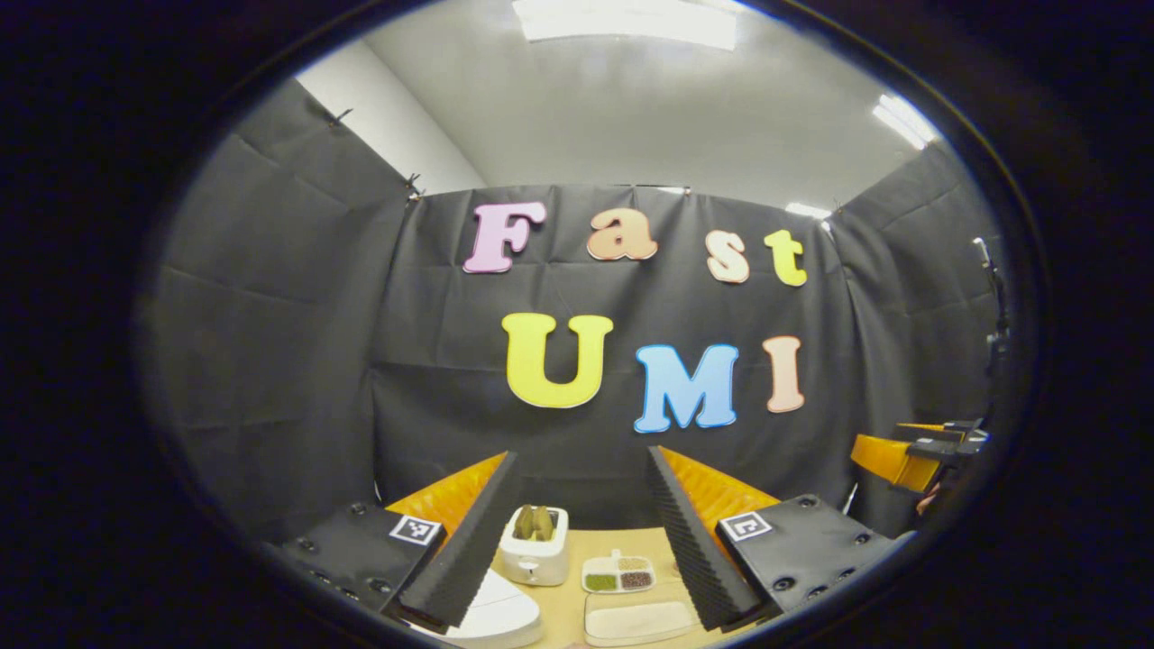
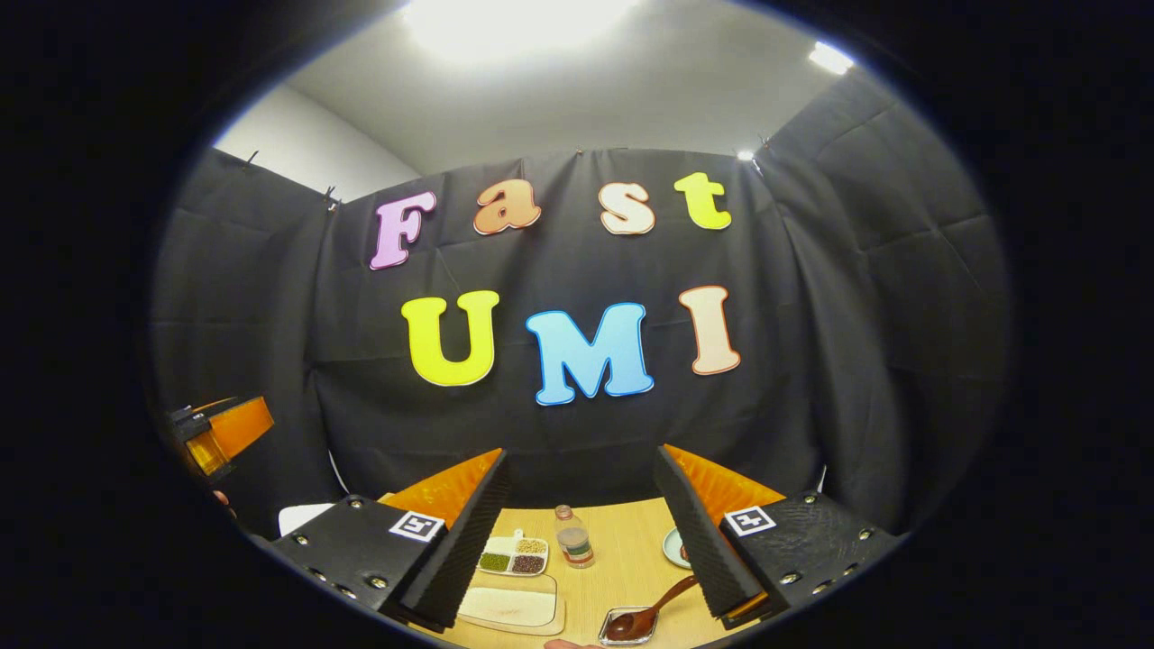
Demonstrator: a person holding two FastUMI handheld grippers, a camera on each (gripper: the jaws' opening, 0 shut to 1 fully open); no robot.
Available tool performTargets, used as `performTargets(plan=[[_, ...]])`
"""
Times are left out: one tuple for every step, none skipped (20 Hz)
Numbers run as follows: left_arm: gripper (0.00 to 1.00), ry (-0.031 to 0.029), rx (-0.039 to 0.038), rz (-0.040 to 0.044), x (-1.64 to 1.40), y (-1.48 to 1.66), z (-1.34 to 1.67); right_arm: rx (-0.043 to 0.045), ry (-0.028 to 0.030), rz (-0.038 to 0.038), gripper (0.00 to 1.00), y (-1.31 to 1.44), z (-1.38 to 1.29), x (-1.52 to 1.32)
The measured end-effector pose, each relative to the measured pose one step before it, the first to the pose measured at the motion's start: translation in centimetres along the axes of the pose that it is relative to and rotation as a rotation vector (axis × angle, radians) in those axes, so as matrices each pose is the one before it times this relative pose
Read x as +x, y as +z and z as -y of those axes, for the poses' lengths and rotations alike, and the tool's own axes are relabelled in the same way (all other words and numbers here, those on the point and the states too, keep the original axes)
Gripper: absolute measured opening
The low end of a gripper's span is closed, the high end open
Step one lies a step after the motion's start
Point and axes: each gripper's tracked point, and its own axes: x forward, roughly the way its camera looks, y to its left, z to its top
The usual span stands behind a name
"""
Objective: Close the left gripper, press the button to open the rice cooker; take a wooden spoon from the chopstick holder with the right hand, scoop a spoonful of rice and pour it into the rice cooker, then put the wooden spoon back into the chopstick holder.
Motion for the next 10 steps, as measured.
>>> performTargets(plan=[[0.94,-0.01492,-0.00273,-0.01036,-0.159,-0.421,0.366,-0.01082,0.00902,-0.00020,0.97,-0.138,0.002,-0.071],[0.97,-0.00353,-0.00380,-0.01755,-0.499,-0.132,0.266,-0.00643,-0.00089,-0.00147,0.97,-0.108,0.133,-0.014],[0.94,0.00157,-0.00349,-0.01578,-0.251,-0.257,-0.040,-0.00235,-0.00870,-0.00435,0.97,-0.247,0.346,-0.095],[0.94,-0.00001,-0.00716,-0.00920,-0.064,-0.205,0.143,0.00150,-0.00523,-0.00580,0.97,-0.244,0.140,-0.086],[0.97,0.00053,-0.00604,-0.00333,-0.118,0.019,0.023,0.00213,-0.00445,-0.00484,0.97,-0.143,-0.033,-0.104],[0.94,0.00045,-0.00017,-0.00270,0.084,-0.179,-0.064,-0.00149,-0.00441,-0.00375,0.98,-0.066,0.015,-0.053],[0.97,-0.00185,0.00269,-0.00448,0.106,-0.108,-0.090,-0.00375,-0.00420,-0.00464,0.97,-0.161,-0.111,-0.005],[0.95,-0.00456,0.00376,-0.00461,0.022,-0.211,-0.116,-0.00226,0.00119,0.00015,0.98,-0.050,-0.219,0.047],[0.94,-0.01052,0.00259,-0.00472,-0.066,-0.124,-0.002,-0.00144,0.00698,-0.00249,0.97,0.076,-0.488,0.110],[0.94,-0.00828,0.00545,-0.00568,-0.141,-0.083,-0.007,-0.00227,0.00021,-0.00230,0.97,-0.016,-0.315,-0.049]])
